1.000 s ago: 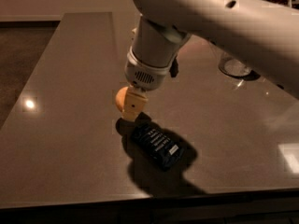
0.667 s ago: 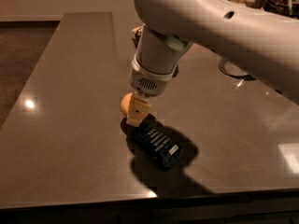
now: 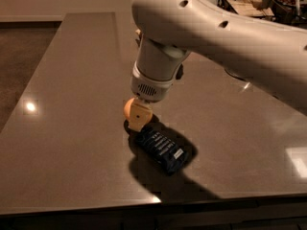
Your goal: Move orange near rxbar blueberry
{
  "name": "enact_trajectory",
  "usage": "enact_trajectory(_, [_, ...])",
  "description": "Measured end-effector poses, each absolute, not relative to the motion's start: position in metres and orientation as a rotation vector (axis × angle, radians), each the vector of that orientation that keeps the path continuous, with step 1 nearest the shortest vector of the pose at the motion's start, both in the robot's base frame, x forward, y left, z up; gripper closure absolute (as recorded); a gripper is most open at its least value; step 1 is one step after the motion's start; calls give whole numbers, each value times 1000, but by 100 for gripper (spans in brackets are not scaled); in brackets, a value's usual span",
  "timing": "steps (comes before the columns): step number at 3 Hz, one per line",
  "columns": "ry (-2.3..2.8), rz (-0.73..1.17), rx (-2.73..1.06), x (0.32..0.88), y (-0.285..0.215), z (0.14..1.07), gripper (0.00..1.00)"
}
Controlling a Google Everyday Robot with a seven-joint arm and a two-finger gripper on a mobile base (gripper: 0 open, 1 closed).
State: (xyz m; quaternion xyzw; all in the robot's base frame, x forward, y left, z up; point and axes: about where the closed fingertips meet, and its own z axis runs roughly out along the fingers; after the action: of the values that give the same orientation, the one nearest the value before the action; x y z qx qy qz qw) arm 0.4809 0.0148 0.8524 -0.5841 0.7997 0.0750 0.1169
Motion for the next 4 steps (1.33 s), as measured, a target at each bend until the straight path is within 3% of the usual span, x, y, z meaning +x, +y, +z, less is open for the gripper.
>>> enact_trajectory(3, [2363, 200, -1680, 482, 18, 847, 13])
enact_trajectory(4, [2362, 198, -1681, 481, 18, 848, 0])
